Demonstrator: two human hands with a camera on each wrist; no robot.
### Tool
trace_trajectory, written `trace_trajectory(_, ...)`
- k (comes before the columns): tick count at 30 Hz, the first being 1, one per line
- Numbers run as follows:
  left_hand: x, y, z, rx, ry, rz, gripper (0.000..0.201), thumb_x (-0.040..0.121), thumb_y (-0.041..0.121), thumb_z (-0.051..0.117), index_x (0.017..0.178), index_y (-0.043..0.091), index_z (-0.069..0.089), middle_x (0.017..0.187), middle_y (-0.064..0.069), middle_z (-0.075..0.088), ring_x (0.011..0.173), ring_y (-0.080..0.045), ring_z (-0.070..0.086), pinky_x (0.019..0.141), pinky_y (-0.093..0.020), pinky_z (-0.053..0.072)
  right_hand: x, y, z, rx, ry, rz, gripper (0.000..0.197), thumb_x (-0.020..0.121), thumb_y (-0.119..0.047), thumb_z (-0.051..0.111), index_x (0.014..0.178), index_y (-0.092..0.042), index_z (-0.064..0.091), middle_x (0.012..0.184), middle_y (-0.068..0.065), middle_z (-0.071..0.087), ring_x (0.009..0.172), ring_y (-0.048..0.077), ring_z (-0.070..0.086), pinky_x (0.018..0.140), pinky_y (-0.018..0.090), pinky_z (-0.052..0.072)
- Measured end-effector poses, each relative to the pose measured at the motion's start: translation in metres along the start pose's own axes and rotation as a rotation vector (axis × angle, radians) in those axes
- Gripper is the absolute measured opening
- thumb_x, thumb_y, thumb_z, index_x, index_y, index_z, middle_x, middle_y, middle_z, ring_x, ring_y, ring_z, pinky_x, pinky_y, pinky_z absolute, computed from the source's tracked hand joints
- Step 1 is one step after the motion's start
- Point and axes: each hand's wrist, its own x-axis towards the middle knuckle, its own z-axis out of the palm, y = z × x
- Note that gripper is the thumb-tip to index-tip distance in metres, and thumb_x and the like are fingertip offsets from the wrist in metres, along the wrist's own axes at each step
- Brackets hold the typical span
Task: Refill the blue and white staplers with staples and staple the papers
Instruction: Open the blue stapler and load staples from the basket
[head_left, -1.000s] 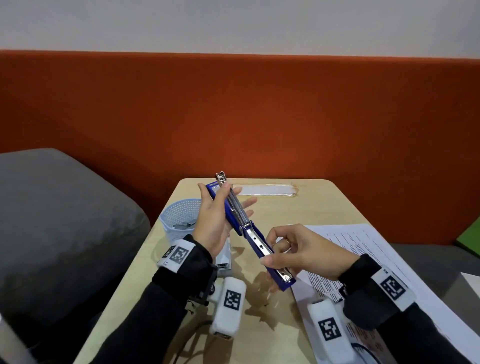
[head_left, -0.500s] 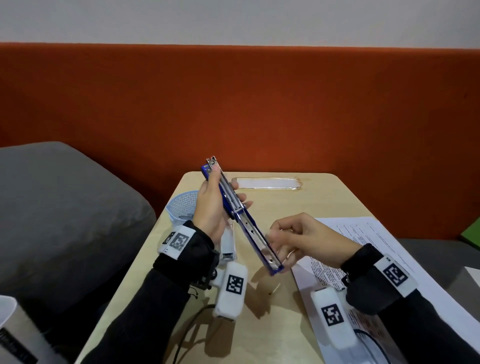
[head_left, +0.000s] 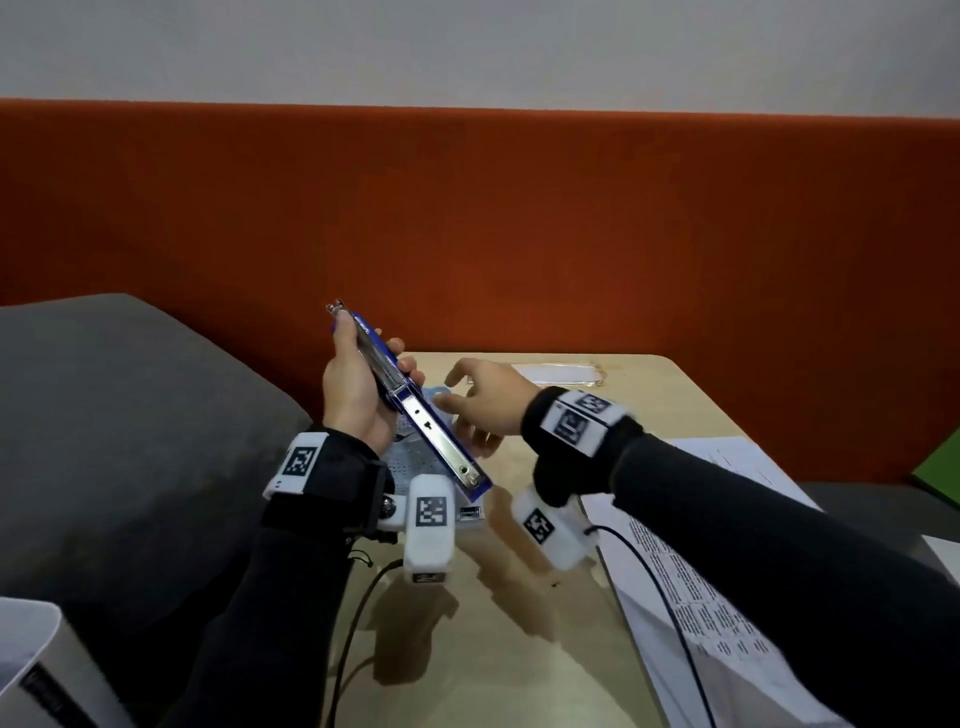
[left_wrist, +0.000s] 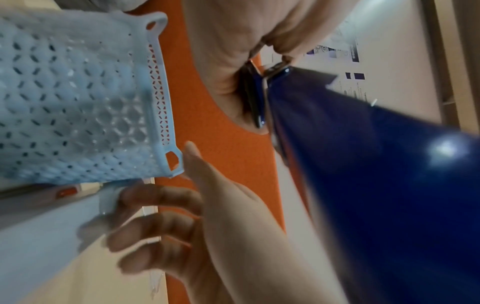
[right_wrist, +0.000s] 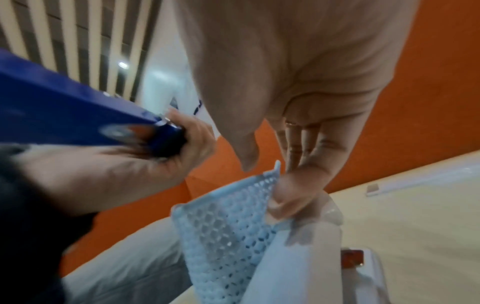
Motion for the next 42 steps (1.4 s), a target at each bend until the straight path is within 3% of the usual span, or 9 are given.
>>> trace_trajectory(4, 0.002, -0.004, -0.001, 0.022, 0.003, -0.023, 0.044, 0.096, 0.054, 0.044, 0.095, 0.010, 0.044, 0.071, -0.003, 0.051, 0.046, -0.013, 0.047, 0.049, -0.024, 0.046, 0.027, 0.000, 0.005, -0.151, -0.031, 0.111, 0.040, 0.098, -0.035, 0.055, 0.085, 0.001, 0.064, 0.069, 0.013, 0.071, 0.057, 0.025, 0.065, 0.064, 0.036, 0.060)
trace_trajectory(7, 0.002, -0.006, -0.002, 0.057, 0.016, -0.046, 0.045, 0.096, 0.054, 0.043, 0.089, 0.010, 0.046, 0.071, -0.003, 0.051, 0.048, -0.014, 0.048, 0.050, -0.026, 0.047, 0.039, 0.001, 0.006, -0.219, 0.033, 0.123, 0.039, 0.096, -0.032, 0.058, 0.067, -0.006, 0.059, 0.060, 0.007, 0.062, 0.049, 0.019, 0.055, 0.060, 0.031, 0.053)
trace_trajectory(11, 0.003, -0.006, -0.002, 0.070, 0.009, -0.072, 0.045, 0.095, 0.055, 0.044, 0.090, 0.010, 0.045, 0.072, -0.003, 0.051, 0.046, -0.014, 0.049, 0.050, -0.026, 0.048, 0.046, 0.000, 0.006, -0.239, 0.037, 0.111, 0.028, 0.095, -0.017, 0.054, 0.074, -0.003, 0.065, 0.064, 0.010, 0.064, 0.051, 0.020, 0.055, 0.063, 0.032, 0.053)
trace_trajectory(16, 0.000, -0.006, 0.000, 0.094, -0.039, -0.063, 0.050, 0.095, 0.055, 0.044, 0.105, 0.006, 0.046, 0.074, -0.006, 0.053, 0.051, -0.016, 0.051, 0.051, -0.028, 0.051, 0.043, -0.003, -0.018, -0.152, 0.189, 0.084, 0.030, 0.094, -0.008, 0.050, 0.075, 0.005, 0.069, 0.061, 0.012, 0.064, 0.047, 0.019, 0.055, 0.051, 0.028, 0.050)
trace_trajectory(20, -0.003, -0.006, 0.004, 0.041, -0.132, -0.100, 0.045, 0.096, 0.054, 0.043, 0.105, 0.009, 0.044, 0.075, -0.004, 0.054, 0.052, -0.014, 0.050, 0.053, -0.028, 0.050, 0.029, 0.000, -0.052, -0.223, 0.332, 0.094, 0.024, 0.093, -0.005, 0.051, 0.084, 0.008, 0.069, 0.071, 0.015, 0.065, 0.058, 0.026, 0.058, 0.065, 0.039, 0.057)
trace_trajectory(25, -0.007, -0.013, 0.011, 0.045, -0.149, -0.160, 0.046, 0.095, 0.055, 0.043, 0.103, 0.010, 0.045, 0.073, -0.003, 0.054, 0.049, -0.014, 0.050, 0.053, -0.025, 0.050, -0.004, 0.024, -0.091, -0.289, 0.379, 0.134, 0.029, 0.091, -0.009, 0.051, 0.075, 0.005, 0.070, 0.055, 0.009, 0.062, 0.045, 0.019, 0.055, 0.057, 0.033, 0.054)
trace_trajectory(31, -0.005, -0.024, 0.011, 0.049, -0.140, -0.265, 0.049, 0.094, 0.058, 0.044, 0.100, 0.009, 0.045, 0.071, -0.003, 0.054, 0.047, -0.014, 0.052, 0.052, -0.027, 0.051, -0.050, 0.056, -0.101, -0.317, 0.257, 0.041, 0.044, 0.098, -0.020, 0.054, 0.058, -0.004, 0.060, 0.046, 0.005, 0.059, 0.030, 0.009, 0.047, 0.038, 0.018, 0.040)
trace_trajectory(36, -0.008, -0.033, 0.010, 0.100, -0.164, -0.332, 0.050, 0.093, 0.057, 0.045, 0.094, 0.008, 0.050, 0.074, -0.004, 0.054, 0.052, -0.015, 0.053, 0.055, -0.030, 0.053, -0.075, 0.070, -0.080, -0.247, 0.039, -0.009, 0.043, 0.099, -0.025, 0.056, 0.070, 0.007, 0.064, 0.034, -0.004, 0.050, 0.029, 0.010, 0.042, 0.038, 0.018, 0.037)
trace_trajectory(42, -0.016, -0.041, 0.014, 0.178, -0.247, -0.450, 0.052, 0.092, 0.060, 0.045, 0.104, 0.010, 0.049, 0.075, -0.003, 0.056, 0.060, -0.017, 0.054, 0.060, -0.032, 0.057, -0.084, 0.071, -0.074, -0.312, -0.070, 0.010, 0.036, 0.097, -0.031, 0.057, 0.070, -0.008, 0.065, 0.039, -0.005, 0.053, 0.035, 0.009, 0.043, 0.047, 0.024, 0.039)
